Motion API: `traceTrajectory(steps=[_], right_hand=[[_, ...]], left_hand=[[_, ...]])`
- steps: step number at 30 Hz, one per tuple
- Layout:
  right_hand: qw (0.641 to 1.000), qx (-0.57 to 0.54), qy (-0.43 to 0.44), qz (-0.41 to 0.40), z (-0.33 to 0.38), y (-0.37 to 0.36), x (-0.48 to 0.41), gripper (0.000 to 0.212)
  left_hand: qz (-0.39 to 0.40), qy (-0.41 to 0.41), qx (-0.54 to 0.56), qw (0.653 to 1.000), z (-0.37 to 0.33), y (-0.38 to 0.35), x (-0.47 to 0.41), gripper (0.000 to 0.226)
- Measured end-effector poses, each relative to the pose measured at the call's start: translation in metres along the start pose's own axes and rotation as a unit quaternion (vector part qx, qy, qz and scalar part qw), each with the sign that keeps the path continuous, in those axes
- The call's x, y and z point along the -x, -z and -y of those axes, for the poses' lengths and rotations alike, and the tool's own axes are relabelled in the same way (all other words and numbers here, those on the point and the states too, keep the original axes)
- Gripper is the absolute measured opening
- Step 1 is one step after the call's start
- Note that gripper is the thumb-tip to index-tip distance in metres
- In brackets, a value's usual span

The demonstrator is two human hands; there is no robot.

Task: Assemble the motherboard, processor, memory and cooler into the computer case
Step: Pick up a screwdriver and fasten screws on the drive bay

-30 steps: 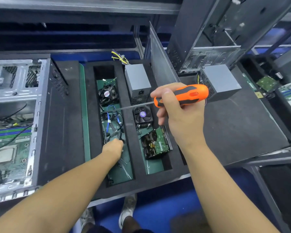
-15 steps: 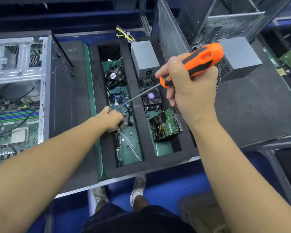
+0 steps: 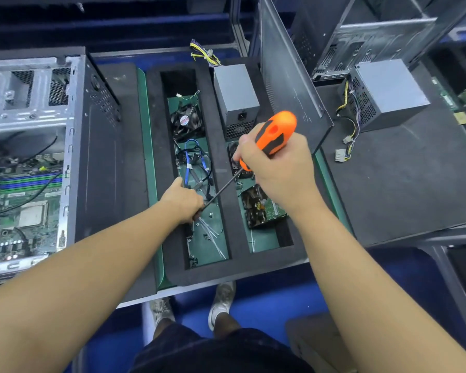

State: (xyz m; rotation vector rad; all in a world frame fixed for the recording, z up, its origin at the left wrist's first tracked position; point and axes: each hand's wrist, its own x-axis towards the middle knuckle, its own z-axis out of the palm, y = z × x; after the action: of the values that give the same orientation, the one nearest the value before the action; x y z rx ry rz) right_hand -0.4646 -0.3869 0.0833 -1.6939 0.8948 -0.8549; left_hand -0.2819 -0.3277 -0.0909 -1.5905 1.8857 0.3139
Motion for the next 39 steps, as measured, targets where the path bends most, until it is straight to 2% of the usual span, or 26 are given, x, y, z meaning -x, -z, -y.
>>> traceTrajectory(steps=[4,7,16,21,24,25,28,31,33,35,37,38,39], right_hand=[[1.000,0.012,-0.025,-0.001,-0.009,0.000,0.003,0.055],[1.000,0.003,-0.028,-0.010,-0.011,0.003,0.002,0.061],[0.999,-0.023,-0.031,-0.028,-0.018,0.014,0.004,0.058],[0.999,-0.037,-0.026,-0.030,-0.019,0.015,0.002,0.059],[0.998,-0.043,-0.031,-0.030,-0.015,0.015,0.001,0.056],[0.998,-0.040,-0.031,-0.031,-0.012,0.016,0.000,0.053],[0.998,-0.046,-0.015,-0.044,-0.001,0.024,-0.006,0.038],[0.997,-0.045,0.020,-0.055,0.019,0.032,-0.015,0.036],[0.995,-0.051,0.052,-0.061,0.037,0.035,-0.022,0.038],[0.993,-0.052,0.081,-0.065,0.054,0.035,-0.029,0.039],[0.991,-0.059,0.105,-0.061,0.073,0.032,-0.038,0.038],[0.990,-0.065,0.116,-0.056,0.083,0.029,-0.042,0.037],[0.988,-0.070,0.126,-0.051,0.091,0.025,-0.045,0.036]], left_hand=[[0.022,0.005,-0.002,1.000,-0.019,-0.004,-0.008,0.009],[0.022,0.034,0.003,0.999,-0.030,-0.010,-0.011,0.024],[0.002,0.055,-0.037,0.998,-0.036,-0.015,-0.010,0.027],[0.021,0.043,-0.040,0.998,-0.033,-0.018,-0.011,0.027],[0.030,0.031,-0.026,0.999,-0.033,-0.015,-0.010,0.012],[0.036,0.026,-0.008,0.999,-0.032,-0.012,-0.010,0.007],[0.072,0.028,0.080,0.994,-0.027,0.004,-0.007,0.021],[0.090,0.008,0.164,0.982,-0.016,0.027,0.001,0.023],[0.080,0.037,0.288,0.953,-0.005,0.040,0.011,0.014],[0.079,0.075,0.431,0.896,0.008,0.049,0.021,0.013],[0.088,0.083,0.525,0.842,0.020,0.054,0.034,0.014],[0.087,0.079,0.531,0.839,0.026,0.056,0.041,0.013],[0.080,0.080,0.504,0.856,0.031,0.055,0.048,0.011]])
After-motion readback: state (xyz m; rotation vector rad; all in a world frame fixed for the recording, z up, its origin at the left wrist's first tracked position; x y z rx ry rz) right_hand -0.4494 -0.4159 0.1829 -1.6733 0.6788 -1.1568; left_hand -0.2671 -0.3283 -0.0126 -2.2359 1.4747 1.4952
